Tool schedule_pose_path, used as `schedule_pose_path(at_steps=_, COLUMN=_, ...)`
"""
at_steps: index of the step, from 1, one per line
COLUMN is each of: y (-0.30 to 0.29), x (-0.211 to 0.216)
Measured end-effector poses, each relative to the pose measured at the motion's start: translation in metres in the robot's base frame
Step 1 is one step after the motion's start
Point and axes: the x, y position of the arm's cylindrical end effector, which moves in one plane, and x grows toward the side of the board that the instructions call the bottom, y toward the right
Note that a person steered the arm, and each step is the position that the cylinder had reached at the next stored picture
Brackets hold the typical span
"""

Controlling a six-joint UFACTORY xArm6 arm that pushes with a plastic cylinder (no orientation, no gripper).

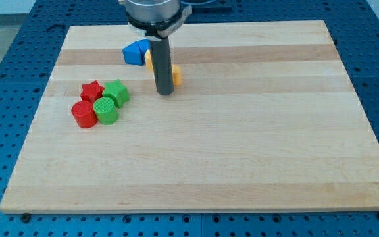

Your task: Push the yellow heart to the bottom of blue triangle

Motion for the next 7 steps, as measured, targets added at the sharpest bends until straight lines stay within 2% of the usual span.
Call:
schedule_pose_path(at_steps=1, y=0.013, x=0.001)
schedule_pose_path(at_steps=2, y=0.058, x=-0.002)
schedule_pose_path(at_steps=3, y=0.064, x=-0.021)
schedule_pose_path(at_steps=7, y=-0.054, x=-0.022)
